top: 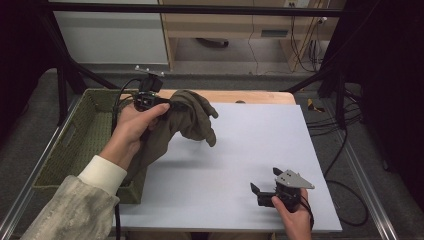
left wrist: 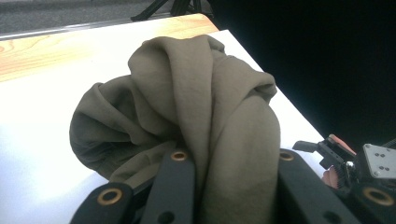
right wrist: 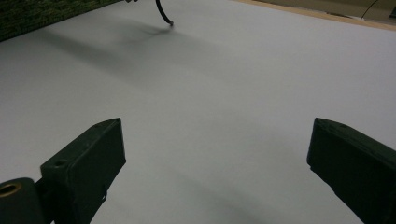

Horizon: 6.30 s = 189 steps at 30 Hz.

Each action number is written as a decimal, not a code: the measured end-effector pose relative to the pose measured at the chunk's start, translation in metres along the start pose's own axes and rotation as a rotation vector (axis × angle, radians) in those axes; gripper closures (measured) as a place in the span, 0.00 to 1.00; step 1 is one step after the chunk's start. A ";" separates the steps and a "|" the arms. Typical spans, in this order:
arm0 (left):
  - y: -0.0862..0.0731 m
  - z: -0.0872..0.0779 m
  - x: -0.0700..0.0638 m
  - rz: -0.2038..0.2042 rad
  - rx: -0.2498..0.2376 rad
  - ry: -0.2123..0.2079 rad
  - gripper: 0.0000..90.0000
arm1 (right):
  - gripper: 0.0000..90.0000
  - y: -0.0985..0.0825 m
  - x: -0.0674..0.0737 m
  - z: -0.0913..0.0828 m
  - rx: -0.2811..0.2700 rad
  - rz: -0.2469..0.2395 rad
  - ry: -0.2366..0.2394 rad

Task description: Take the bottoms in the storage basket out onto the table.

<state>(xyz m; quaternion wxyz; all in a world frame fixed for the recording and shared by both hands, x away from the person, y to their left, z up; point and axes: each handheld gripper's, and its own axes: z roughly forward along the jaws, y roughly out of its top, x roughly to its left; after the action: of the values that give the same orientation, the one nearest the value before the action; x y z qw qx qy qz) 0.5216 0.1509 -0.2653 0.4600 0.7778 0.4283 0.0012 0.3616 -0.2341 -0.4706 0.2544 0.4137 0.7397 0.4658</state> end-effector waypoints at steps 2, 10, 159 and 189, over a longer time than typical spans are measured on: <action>0.000 0.002 -0.001 0.000 0.002 0.000 0.87 | 0.05 0.000 0.000 0.000 0.000 0.000 0.000; 0.000 0.016 -0.003 -0.004 0.023 -0.014 0.87 | 0.05 0.000 0.000 0.000 -0.002 0.001 0.002; 0.009 0.117 -0.039 0.039 0.087 -0.085 0.86 | 0.05 0.001 -0.001 -0.002 -0.011 -0.012 0.024; 0.014 0.136 -0.071 0.065 0.084 -0.116 0.85 | 0.05 0.002 -0.001 -0.004 -0.016 -0.019 0.028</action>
<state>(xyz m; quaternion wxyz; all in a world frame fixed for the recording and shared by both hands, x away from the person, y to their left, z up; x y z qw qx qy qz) 0.5397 0.0034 -0.3053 0.4507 0.8086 0.3753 -0.0468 0.3600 -0.2360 -0.4673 0.2518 0.3979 0.7434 0.4750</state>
